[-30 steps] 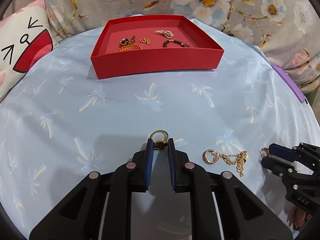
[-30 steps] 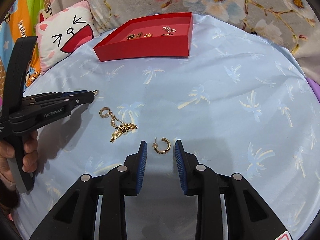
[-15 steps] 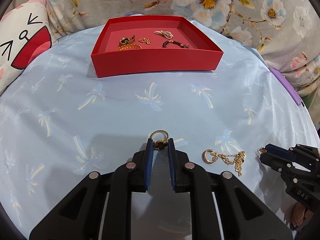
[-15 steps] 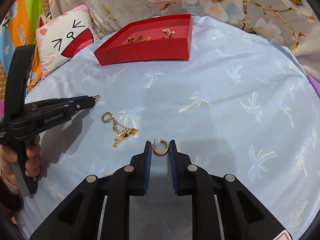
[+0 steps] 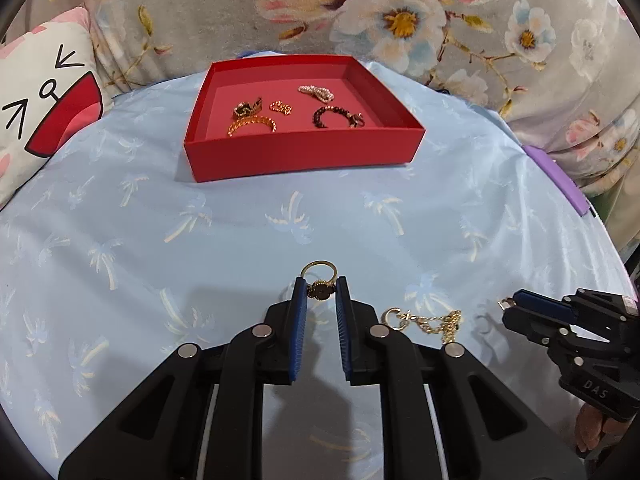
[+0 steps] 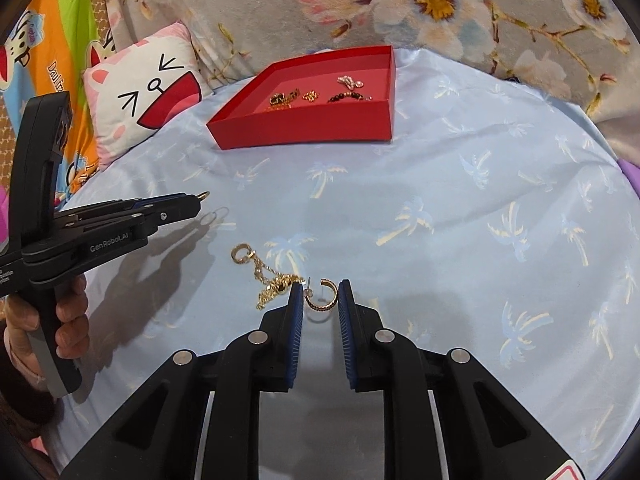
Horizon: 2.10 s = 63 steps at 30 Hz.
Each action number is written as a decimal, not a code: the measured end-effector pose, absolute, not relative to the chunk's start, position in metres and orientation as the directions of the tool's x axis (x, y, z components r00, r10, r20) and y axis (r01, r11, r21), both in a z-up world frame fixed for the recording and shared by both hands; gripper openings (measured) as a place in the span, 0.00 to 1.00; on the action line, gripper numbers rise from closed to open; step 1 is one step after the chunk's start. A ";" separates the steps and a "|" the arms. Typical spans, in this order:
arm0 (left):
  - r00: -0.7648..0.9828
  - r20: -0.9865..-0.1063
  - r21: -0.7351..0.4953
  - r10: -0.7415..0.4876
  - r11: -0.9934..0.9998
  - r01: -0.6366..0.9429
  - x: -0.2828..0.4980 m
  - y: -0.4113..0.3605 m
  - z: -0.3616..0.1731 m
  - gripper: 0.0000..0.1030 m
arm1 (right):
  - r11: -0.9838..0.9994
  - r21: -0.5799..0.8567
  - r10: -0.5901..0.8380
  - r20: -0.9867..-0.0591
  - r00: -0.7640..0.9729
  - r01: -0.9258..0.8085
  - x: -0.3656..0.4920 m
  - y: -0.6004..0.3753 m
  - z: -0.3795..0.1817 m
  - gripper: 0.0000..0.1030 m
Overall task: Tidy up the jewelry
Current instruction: 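Carry the ring and hoop earring in both grippers over the red box, then open both grippers to release the ring and earring into the box, then move both grippers back over the last chain and hoop earring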
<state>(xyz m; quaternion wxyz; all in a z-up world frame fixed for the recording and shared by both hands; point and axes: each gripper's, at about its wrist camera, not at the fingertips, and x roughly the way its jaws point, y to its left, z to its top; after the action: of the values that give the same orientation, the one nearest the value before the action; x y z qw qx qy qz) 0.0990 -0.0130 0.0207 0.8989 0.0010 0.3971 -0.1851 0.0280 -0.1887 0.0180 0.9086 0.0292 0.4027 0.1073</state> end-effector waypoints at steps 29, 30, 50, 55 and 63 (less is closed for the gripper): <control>0.675 -0.707 -0.074 -0.213 0.971 0.228 0.359 -0.010 0.079 0.14 | 0.973 0.209 0.225 -0.733 0.642 -0.103 0.328 -0.168 0.080 0.16; 0.673 -0.712 -0.065 -0.200 0.973 0.220 0.365 -0.011 0.075 0.14 | 0.972 0.213 0.229 -0.739 0.633 -0.102 0.333 -0.167 0.077 0.16; 0.624 -0.766 -0.068 -0.157 0.984 0.164 0.396 -0.015 0.044 0.14 | 0.984 0.157 0.174 -0.796 0.579 -0.079 0.370 -0.150 0.043 0.18; 0.629 -0.760 -0.076 -0.161 0.984 0.160 0.393 -0.013 0.047 0.15 | 0.983 0.168 0.176 -0.781 0.599 -0.070 0.365 -0.156 0.051 0.21; 0.641 -0.744 -0.083 -0.190 0.978 0.193 0.356 -0.002 0.058 0.20 | 0.985 0.138 0.171 -0.740 0.651 -0.102 0.317 -0.170 0.074 0.23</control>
<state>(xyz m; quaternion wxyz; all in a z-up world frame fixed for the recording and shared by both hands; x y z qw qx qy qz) 0.3559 -0.0016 0.0579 0.9057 0.0018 0.4106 -0.1055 0.3172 -0.1697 0.0741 0.9076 0.0418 0.4110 0.0751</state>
